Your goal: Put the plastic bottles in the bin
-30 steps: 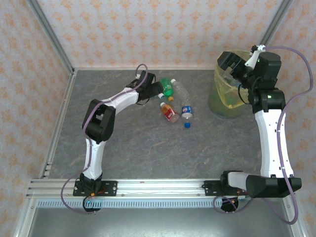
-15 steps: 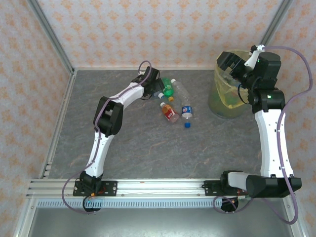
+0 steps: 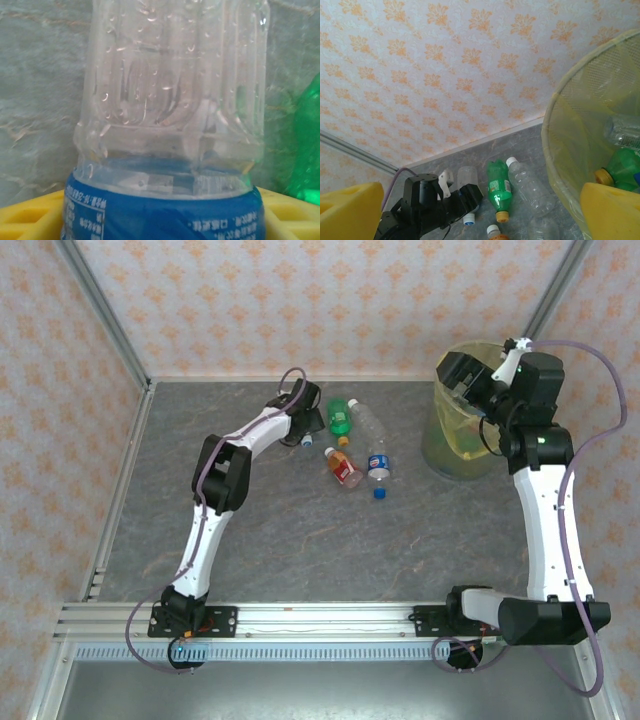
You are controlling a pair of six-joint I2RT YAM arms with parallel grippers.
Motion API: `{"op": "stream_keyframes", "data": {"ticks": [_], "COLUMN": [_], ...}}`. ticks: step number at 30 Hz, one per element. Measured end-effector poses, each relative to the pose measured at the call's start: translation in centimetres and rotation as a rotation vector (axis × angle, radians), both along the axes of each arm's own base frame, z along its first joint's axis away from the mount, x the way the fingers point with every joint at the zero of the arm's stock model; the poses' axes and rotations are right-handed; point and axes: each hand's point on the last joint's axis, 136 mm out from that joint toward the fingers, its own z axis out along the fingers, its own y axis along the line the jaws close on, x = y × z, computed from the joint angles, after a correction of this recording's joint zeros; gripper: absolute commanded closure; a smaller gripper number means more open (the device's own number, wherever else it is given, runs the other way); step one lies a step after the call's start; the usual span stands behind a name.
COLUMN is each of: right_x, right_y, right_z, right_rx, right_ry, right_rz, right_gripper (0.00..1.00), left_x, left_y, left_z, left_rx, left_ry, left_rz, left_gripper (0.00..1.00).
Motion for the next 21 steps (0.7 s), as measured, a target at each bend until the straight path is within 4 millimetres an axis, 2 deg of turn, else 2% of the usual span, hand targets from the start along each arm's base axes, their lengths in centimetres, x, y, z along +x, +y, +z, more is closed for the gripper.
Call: {"op": "stream_keyframes", "data": {"ticks": [5,13,17,21], "right_x": [0.1,0.2,0.2,0.2], "right_y": [0.2,0.6,0.8,1.2], "right_z": [0.0,-0.3,-0.3,-0.7], "right_rx": [0.003,0.009,0.011,0.018], "right_ry": [-0.009,-0.01,-0.012,-0.006], "right_rz": [0.011,0.033,0.041,0.057], "right_gripper": [0.0,0.0,0.0,0.0], "left_x": [-2.6,-8.5,-11.4,-13.1], "left_y": [1.0,3.0,3.7,4.1], "left_z": [0.0,0.3,0.3,0.1], "left_rx": [0.044,0.089,0.091,0.102], "left_ry": [0.042,0.119,0.158,0.192], "left_rz": [-0.046,-0.109,-0.137,-0.173], "left_gripper": [0.33,0.32,0.25,0.23]}}
